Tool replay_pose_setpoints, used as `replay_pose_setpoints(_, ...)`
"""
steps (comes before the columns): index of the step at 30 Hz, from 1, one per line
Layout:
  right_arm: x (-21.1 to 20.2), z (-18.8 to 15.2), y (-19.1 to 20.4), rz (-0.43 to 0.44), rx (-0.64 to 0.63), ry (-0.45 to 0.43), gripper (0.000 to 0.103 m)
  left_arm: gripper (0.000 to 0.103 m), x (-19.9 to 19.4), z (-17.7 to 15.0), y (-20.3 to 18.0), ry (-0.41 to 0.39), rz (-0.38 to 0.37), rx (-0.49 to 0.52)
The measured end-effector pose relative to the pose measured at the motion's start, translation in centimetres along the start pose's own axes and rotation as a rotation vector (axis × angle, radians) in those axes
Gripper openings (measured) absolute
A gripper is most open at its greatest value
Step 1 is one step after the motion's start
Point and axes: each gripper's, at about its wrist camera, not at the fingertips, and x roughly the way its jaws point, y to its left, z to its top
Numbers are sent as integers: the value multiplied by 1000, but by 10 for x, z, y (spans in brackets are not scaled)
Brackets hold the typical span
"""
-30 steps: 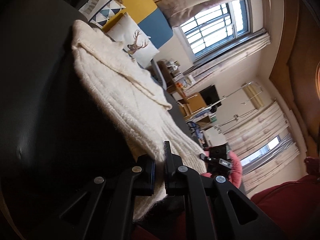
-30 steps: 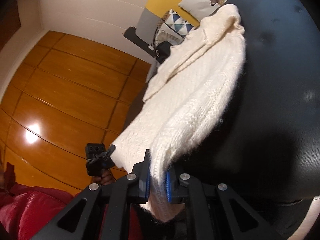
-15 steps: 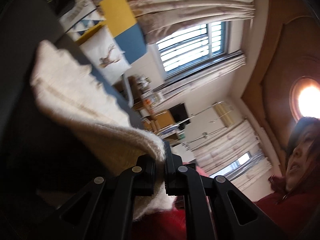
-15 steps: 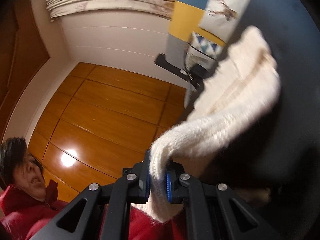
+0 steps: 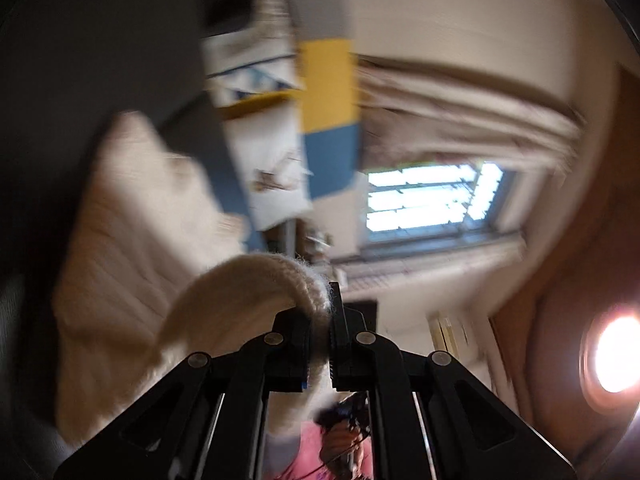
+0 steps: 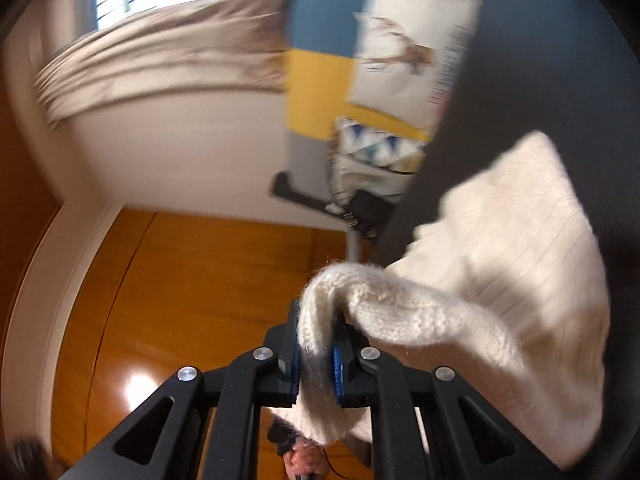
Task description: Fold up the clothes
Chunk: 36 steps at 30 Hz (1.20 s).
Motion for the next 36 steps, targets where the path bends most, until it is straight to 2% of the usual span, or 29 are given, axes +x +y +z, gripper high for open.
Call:
replay_pose_setpoints(2,16,11,-21,-54,60,0,11,6,13,13,20,-19,55,-52)
replay_pose_setpoints(5,32,20,-42,-95,116,-9,11,6,24,24,37,-35,76,-99)
replay_pose_setpoints(7,33,25,-54,-130,179,-46,14,7,30,29,47,-33,98,-139)
replay_pose_setpoints(10,35,32,-74,-167,300,-85,19,13,39,39,59,-21,141,-227)
replay_pose_setpoints(12,37,37,-80,-157,360,-97,22,21,42,46,62,-28,128,-299)
replay_pose_setpoints(13,37,40,-78,-140,363,-103,26,32,41,49,61,-35,111,-328)
replay_pose_setpoints(14,37,43,-75,-120,353,-117,26,49,40,52,60,-57,79,-356)
replay_pose_setpoints(16,37,48,-68,-73,331,-165,29,65,38,58,57,-119,33,-405)
replay_pose_setpoints(18,33,50,-62,-44,317,-191,29,67,34,62,52,-151,39,-411)
replay_pose_setpoints(19,33,52,-60,-36,305,-201,29,67,32,64,49,-161,74,-397)
replay_pose_setpoints(21,26,51,-45,-61,211,-223,29,67,23,66,37,-195,135,-326)
replay_pose_setpoints(23,19,48,-26,-116,85,-240,29,67,17,60,14,-249,224,-154)
replay_pose_setpoints(24,19,44,-12,-189,-24,-233,29,67,15,56,3,-273,268,-66)
replay_pose_setpoints(27,50,25,24,-422,-320,-118,29,67,47,33,-31,-188,446,248)
replay_pose_setpoints(28,67,19,31,-473,-397,-61,29,67,69,14,-45,-109,488,396)
replay_pose_setpoints(30,97,6,39,-552,-516,15,28,67,94,-11,-54,-24,503,540)
replay_pose_setpoints(32,129,2,40,-668,-615,73,27,67,119,-31,-56,8,552,661)
replay_pose_setpoints(33,142,4,37,-717,-645,103,26,67,130,-35,-54,11,601,709)
replay_pose_setpoints(35,160,8,28,-818,-696,153,26,67,143,-35,-39,-4,753,758)
replay_pose_setpoints(36,161,12,20,-873,-711,167,21,65,144,-33,-28,-5,802,765)
